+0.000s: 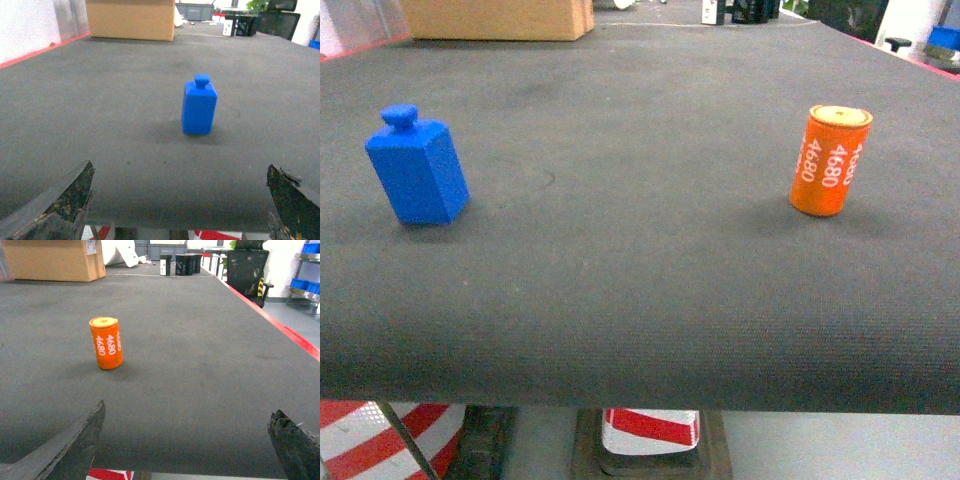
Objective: Sort blue parts and orange caps into right shelf containers
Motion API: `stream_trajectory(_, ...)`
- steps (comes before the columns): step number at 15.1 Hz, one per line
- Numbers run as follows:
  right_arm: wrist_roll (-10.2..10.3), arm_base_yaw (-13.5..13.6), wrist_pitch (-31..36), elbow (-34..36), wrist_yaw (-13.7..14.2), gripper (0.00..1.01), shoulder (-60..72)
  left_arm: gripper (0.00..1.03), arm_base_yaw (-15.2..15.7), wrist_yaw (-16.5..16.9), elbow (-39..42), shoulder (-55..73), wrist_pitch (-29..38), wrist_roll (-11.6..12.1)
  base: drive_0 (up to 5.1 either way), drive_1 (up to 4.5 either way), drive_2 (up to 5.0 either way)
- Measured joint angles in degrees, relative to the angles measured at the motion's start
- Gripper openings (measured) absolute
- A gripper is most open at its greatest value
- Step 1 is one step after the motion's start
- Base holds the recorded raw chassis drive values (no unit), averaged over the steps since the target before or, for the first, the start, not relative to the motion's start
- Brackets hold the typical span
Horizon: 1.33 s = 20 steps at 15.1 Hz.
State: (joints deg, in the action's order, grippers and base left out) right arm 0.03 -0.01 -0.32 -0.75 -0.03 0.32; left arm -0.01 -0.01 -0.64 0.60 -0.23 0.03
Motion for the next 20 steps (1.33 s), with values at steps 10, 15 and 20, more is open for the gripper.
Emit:
stream_trajectory(10, -0.02, 0.0, 0.02, 0.0, 0.0, 0.98, 0.0, 0.98, 0.0, -0.04, 0.0, 0.0, 0.0, -0.02, 0.0, 0.0, 0.0)
stream_trajectory(15, -0.02, 0.0, 0.04, 0.0, 0.0, 0.98, 0.0, 0.98, 0.0, -0.02, 0.0, 0.0, 0.0, -0.02, 0.0, 0.0, 0.0)
stream_trajectory(20, -0.02, 0.0, 0.04, 0.0, 0.0, 0.98, 0.0, 0.98, 0.0, -0.02, 0.0, 0.0, 0.0, 0.0, 0.0, 0.0, 0.0)
